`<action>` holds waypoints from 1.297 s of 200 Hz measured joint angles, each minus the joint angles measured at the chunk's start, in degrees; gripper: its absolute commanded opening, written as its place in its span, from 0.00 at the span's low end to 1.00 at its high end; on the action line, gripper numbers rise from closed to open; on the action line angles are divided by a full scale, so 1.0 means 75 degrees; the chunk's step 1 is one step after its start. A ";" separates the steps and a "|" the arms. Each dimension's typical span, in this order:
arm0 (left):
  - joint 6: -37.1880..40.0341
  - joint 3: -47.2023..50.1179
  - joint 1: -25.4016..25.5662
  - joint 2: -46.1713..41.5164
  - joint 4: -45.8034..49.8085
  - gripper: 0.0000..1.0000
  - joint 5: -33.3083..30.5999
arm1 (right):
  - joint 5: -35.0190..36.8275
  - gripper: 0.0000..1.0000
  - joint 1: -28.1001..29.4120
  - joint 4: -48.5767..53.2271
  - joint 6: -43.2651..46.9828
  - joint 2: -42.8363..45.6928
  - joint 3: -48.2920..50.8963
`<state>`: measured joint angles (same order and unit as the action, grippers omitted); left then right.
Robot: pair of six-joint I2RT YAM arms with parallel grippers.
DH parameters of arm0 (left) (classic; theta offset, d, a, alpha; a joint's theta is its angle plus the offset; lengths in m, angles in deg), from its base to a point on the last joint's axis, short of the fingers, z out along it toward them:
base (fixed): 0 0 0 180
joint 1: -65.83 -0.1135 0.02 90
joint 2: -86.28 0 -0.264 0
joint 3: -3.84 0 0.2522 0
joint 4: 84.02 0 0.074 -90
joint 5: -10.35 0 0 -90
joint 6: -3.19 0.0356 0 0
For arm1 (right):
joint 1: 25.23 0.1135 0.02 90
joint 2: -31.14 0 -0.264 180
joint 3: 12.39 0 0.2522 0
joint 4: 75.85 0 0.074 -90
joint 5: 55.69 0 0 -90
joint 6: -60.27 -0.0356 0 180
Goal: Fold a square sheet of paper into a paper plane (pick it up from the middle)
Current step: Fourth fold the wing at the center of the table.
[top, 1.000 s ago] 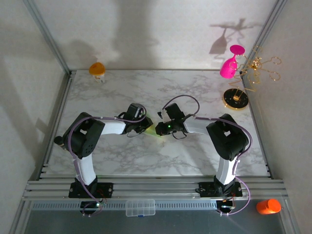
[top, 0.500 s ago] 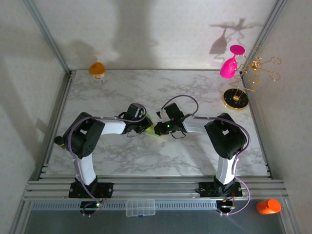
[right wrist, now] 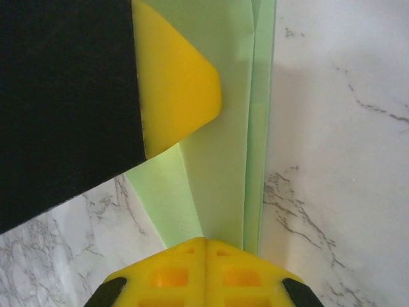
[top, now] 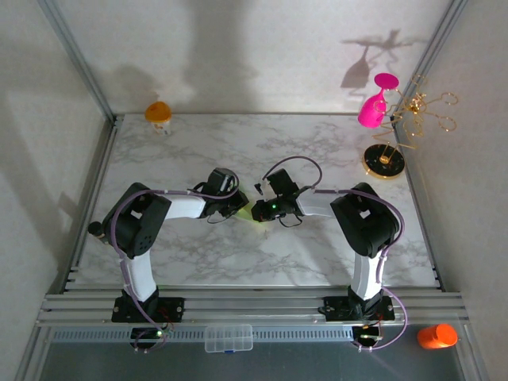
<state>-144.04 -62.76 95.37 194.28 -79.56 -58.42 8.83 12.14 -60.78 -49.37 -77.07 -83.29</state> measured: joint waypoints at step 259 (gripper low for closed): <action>0.0032 -0.0096 0.0029 0.0015 0.0137 0.13 -0.0070 | -0.0023 0.00 -0.0102 -0.0481 -0.0621 0.0353 -0.0023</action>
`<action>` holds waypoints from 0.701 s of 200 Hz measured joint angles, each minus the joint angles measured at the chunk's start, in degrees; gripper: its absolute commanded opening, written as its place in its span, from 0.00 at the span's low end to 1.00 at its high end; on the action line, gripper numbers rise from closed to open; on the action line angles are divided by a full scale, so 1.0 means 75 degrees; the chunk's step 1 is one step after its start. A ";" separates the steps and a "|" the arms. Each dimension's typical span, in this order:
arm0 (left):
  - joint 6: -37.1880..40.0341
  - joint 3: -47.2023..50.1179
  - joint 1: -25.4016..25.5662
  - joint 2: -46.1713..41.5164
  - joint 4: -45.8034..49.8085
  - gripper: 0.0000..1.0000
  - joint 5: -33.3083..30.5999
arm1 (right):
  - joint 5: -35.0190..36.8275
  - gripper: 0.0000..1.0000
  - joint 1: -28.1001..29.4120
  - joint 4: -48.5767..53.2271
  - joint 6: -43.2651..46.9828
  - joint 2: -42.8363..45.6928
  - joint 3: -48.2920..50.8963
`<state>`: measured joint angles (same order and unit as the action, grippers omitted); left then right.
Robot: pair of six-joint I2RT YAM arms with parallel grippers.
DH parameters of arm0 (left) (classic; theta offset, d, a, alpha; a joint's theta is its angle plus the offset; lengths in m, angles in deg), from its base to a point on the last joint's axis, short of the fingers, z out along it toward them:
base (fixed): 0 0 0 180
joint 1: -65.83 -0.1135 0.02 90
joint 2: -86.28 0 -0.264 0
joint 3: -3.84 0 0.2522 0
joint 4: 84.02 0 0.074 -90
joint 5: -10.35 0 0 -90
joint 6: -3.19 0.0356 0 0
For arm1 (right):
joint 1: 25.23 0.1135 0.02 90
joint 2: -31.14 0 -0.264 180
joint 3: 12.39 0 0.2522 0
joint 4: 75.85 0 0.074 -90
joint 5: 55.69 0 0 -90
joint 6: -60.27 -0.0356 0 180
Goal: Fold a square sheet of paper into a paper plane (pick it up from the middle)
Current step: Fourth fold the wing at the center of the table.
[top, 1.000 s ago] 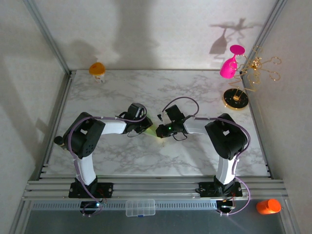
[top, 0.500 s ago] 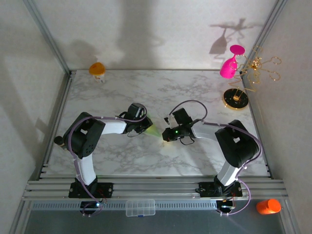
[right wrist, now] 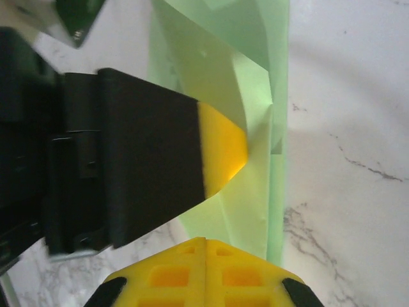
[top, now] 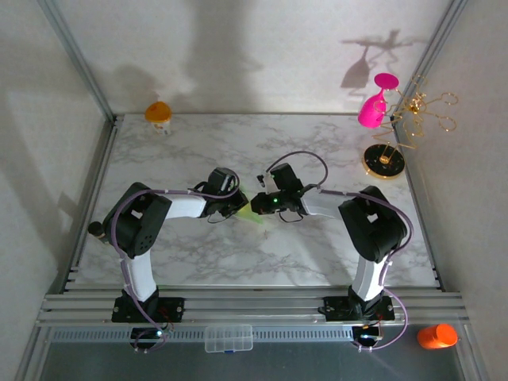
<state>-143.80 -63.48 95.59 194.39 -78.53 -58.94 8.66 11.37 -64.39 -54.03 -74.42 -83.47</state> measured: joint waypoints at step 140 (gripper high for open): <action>0.0787 -0.0029 0.0020 -0.0321 0.0251 0.17 -0.0023 | 0.0251 0.00 0.0055 0.0134 -0.0079 -0.0382 0.0134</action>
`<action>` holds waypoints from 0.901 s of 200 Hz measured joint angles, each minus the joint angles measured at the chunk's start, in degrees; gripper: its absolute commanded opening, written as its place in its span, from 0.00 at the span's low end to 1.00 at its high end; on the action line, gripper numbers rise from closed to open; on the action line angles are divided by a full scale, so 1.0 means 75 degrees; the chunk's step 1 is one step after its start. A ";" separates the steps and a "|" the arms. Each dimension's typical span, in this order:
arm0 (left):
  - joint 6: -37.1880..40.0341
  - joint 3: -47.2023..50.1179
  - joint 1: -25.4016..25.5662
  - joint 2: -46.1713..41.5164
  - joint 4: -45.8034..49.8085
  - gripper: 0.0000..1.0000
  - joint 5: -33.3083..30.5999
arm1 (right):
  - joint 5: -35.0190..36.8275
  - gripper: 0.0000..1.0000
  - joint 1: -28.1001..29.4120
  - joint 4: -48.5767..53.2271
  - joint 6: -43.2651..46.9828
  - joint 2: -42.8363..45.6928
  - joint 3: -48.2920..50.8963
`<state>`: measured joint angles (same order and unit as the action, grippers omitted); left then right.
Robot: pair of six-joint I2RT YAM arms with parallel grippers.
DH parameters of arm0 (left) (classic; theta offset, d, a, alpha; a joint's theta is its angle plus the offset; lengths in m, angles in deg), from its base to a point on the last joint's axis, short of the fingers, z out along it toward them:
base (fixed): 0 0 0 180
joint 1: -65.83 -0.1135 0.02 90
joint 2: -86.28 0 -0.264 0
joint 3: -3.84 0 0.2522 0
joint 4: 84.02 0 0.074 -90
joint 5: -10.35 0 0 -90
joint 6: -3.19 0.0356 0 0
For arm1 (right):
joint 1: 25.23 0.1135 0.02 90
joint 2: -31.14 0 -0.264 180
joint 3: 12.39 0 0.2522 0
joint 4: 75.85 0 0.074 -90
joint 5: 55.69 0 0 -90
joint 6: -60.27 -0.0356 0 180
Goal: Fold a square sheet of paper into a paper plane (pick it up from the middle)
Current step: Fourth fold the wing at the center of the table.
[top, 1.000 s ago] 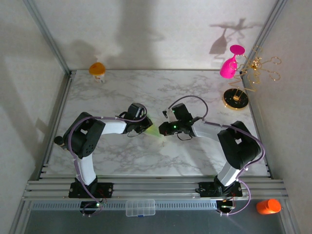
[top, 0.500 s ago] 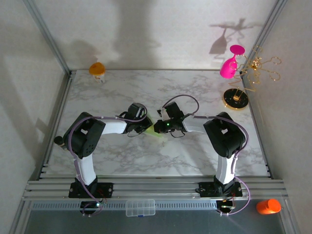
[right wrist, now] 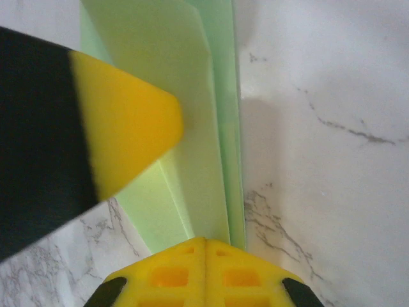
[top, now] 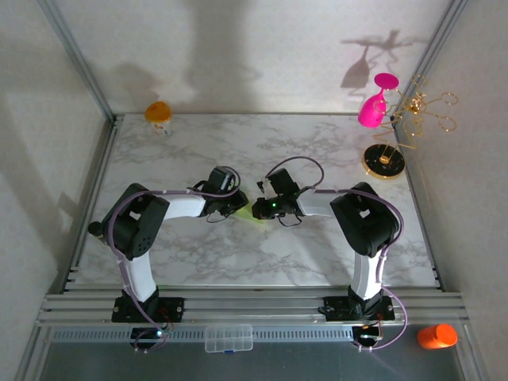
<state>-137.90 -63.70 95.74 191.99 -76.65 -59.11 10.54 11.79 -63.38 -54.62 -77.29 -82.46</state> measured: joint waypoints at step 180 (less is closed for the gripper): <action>0.1335 0.0353 0.0003 0.0055 -0.0542 0.15 0.0189 | -0.0003 0.00 0.0000 0.0035 -0.0152 0.0344 0.0452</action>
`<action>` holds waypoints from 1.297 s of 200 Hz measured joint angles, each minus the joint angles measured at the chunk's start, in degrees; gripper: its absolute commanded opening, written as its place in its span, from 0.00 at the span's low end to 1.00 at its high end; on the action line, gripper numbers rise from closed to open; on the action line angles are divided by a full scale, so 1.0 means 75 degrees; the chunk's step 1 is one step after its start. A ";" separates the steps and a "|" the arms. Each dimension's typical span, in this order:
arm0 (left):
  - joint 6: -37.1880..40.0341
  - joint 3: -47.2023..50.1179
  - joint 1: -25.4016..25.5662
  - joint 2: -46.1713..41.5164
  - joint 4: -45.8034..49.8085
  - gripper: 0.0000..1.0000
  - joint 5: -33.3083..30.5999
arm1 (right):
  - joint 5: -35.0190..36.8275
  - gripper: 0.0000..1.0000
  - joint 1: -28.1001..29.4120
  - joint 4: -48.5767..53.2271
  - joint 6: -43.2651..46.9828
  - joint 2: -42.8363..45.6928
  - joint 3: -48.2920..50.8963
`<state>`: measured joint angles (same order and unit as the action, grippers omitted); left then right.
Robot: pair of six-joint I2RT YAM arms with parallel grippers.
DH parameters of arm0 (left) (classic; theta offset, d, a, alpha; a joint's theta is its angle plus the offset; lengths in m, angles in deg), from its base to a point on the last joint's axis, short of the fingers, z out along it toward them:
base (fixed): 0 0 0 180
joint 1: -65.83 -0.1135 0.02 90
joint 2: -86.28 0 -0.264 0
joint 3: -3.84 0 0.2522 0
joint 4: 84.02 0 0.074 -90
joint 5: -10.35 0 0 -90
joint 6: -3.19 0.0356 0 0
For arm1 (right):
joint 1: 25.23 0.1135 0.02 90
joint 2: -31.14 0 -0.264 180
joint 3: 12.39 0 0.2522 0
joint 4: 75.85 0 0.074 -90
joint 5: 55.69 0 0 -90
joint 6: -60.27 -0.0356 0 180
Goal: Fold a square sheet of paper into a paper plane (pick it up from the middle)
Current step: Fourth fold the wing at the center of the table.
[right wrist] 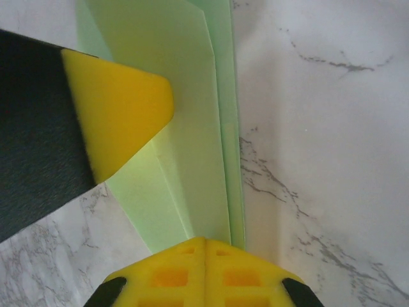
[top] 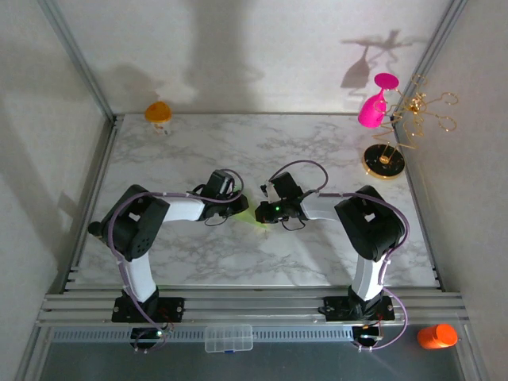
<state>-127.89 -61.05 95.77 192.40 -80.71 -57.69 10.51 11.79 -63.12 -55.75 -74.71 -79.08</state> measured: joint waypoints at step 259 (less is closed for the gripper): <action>0.0836 -0.0221 -0.1580 -0.1005 0.0717 0.15 -0.0420 | 0.0169 0.00 0.0020 -0.0146 0.0061 0.0038 0.0122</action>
<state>-121.62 -62.72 83.92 184.86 -75.34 -60.84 11.78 11.94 -64.22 -55.30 -74.42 -78.16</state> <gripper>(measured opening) 0.153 0.059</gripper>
